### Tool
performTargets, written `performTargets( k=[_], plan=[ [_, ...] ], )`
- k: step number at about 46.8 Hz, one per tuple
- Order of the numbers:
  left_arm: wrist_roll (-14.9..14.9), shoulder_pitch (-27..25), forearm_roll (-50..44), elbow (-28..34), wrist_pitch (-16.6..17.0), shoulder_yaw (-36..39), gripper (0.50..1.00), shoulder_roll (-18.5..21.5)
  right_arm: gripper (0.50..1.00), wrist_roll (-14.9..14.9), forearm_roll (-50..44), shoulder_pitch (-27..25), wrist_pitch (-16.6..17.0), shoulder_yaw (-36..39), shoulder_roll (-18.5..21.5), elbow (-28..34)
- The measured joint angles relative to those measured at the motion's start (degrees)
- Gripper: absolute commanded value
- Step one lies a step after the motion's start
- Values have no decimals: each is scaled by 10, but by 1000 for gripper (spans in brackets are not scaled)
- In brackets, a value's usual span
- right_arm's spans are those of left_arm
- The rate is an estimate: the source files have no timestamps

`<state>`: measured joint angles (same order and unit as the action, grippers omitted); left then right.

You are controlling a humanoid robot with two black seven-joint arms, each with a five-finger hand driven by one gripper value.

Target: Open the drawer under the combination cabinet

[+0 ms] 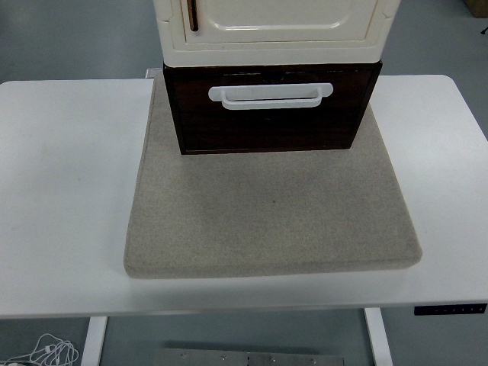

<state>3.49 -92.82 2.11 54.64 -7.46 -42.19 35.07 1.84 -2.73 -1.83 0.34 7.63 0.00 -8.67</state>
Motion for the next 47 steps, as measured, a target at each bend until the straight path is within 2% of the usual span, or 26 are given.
performTargets(
  k=[9, 16, 28, 34, 47],
  plan=[
    [-4, -66, 1, 86, 7, 83, 1000, 18, 926, 0, 0, 0, 0, 0, 0, 0],
    [-16, -91, 1, 156, 7, 137, 1000, 28, 926, 0, 0, 0, 0, 0, 0, 0],
    [-22, -152, 3, 298, 7, 258, 1000, 72, 926, 0, 0, 0, 0, 0, 0, 0],
    [-27, -179, 3, 338, 1, 313, 1000, 89, 926, 0, 0, 0, 0, 0, 0, 0],
    [-37, -255, 3, 407, -15, 496, 1000, 115, 926, 0, 0, 0, 0, 0, 0, 0]
  ],
)
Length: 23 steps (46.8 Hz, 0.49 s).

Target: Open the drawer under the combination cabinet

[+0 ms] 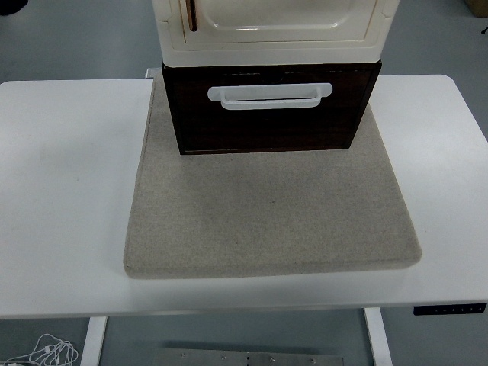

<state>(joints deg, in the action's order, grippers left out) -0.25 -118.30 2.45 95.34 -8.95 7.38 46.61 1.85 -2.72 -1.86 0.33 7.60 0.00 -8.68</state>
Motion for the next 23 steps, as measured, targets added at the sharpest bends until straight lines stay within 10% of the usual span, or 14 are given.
performTargets(
  k=[12, 23],
  plan=[
    [-17, -77, -1, 4, -75, 166, 1000, -5, 926, 0, 0, 0, 0, 0, 0, 0],
    [-20, -120, -1, -8, -73, 257, 1000, -65, 926, 0, 0, 0, 0, 0, 0, 0]
  ],
)
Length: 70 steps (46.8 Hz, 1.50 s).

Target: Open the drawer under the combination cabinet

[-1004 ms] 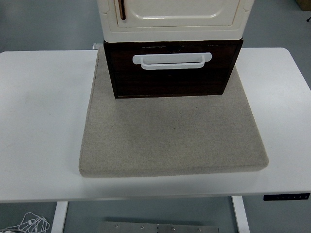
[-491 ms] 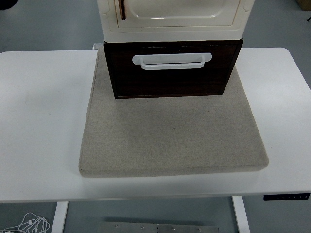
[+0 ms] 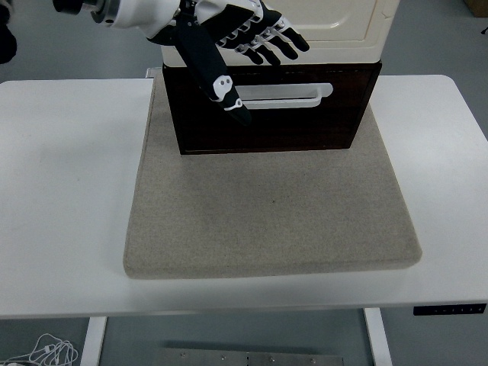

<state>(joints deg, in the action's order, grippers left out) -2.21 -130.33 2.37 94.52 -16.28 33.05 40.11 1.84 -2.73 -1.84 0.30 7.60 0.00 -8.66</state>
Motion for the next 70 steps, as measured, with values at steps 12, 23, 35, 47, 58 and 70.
performTargets(
  k=[12, 23, 35, 47, 58, 70],
  plan=[
    [-42, 11, 0, -21, 10, 22, 1000, -41, 926, 0, 0, 0, 0, 0, 0, 0],
    [-107, 61, 0, -53, 62, 16, 1000, -78, 926, 0, 0, 0, 0, 0, 0, 0],
    [-142, 91, 0, -75, 83, -7, 1000, -112, 926, 0, 0, 0, 0, 0, 0, 0],
    [-155, 121, 15, -125, 89, -31, 1000, -154, 926, 0, 0, 0, 0, 0, 0, 0],
    [-155, 137, 29, -147, 96, -34, 1000, -177, 926, 0, 0, 0, 0, 0, 0, 0],
    [-155, 151, 32, -166, 97, -42, 1000, -189, 926, 0, 0, 0, 0, 0, 0, 0]
  ],
)
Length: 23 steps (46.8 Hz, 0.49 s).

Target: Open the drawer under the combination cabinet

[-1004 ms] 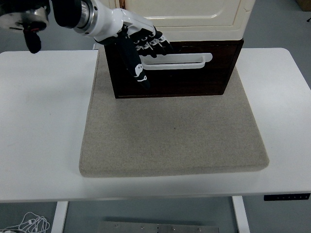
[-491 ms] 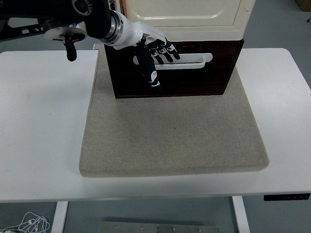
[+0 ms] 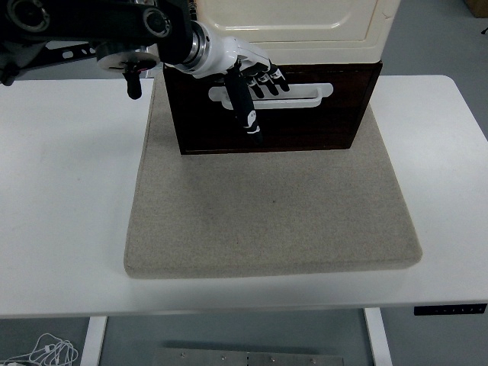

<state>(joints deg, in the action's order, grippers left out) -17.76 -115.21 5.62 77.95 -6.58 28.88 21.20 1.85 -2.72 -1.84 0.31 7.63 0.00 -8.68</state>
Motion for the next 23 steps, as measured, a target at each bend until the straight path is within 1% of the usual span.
performTargets(
  k=[23],
  plan=[
    [0, 17, 11, -15, 0, 0, 1000, -7, 926, 0, 0, 0, 0, 0, 0, 0]
  ],
)
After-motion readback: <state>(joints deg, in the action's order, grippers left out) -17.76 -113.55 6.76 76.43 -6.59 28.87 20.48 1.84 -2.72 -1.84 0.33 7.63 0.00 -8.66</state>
